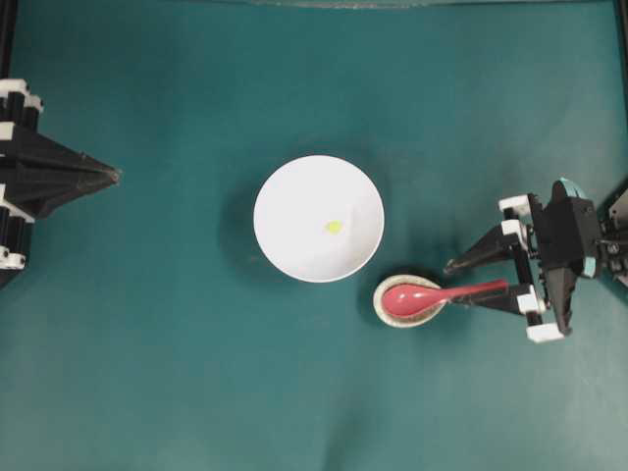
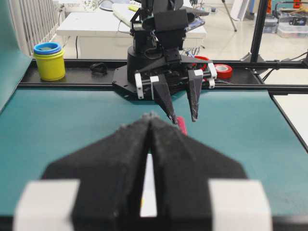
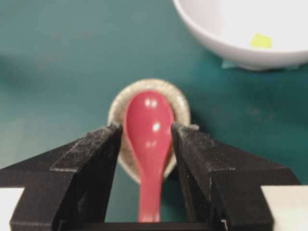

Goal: Scoop the yellow hexagonal prism block from the bowl with a spoon using the right arm.
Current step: 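Close the right gripper on the red spoon's handle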

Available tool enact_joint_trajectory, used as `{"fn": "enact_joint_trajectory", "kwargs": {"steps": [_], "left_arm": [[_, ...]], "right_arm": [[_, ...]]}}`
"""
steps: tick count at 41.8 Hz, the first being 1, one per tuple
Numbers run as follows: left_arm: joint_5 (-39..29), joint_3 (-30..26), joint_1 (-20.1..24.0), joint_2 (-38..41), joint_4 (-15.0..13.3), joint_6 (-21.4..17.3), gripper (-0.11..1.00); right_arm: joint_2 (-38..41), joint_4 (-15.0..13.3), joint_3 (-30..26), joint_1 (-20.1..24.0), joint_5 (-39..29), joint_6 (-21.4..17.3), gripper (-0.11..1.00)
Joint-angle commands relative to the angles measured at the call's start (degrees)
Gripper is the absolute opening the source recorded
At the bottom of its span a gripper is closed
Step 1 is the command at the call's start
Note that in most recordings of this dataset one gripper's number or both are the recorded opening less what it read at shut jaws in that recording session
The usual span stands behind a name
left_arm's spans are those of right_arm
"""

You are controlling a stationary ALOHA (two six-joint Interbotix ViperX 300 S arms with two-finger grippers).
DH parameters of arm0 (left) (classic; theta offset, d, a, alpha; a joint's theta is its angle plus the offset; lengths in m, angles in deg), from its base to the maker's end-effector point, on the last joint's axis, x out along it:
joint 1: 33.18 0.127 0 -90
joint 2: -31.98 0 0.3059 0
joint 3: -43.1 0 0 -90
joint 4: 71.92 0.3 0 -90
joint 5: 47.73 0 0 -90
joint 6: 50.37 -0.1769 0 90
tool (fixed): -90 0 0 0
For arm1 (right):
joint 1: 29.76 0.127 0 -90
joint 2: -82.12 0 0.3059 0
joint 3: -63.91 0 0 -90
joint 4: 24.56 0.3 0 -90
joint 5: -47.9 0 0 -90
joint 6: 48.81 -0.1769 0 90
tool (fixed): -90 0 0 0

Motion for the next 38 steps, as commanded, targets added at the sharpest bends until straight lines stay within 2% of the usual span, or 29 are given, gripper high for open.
{"fn": "enact_joint_trajectory", "kwargs": {"steps": [1,11,19,27,38], "left_arm": [[0.5,-1.4,0.1,0.6,0.2,-0.2,0.0],[0.5,-1.5,0.0,0.6,0.2,-0.3,0.0],[0.6,-1.5,0.0,0.5,0.2,-0.3,0.0],[0.6,-1.5,0.0,0.4,0.2,-0.3,0.0],[0.6,-1.5,0.0,0.4,0.2,-0.3,0.0]], "right_arm": [[1.9,1.3,-0.1,1.8,3.4,0.0,0.53],[9.1,4.6,0.8,5.0,9.7,0.0,0.53],[12.6,5.0,1.3,6.0,13.9,0.0,0.53],[14.5,5.2,1.7,6.0,14.7,0.0,0.51],[14.6,7.3,2.3,6.0,14.7,0.0,0.49]]}}
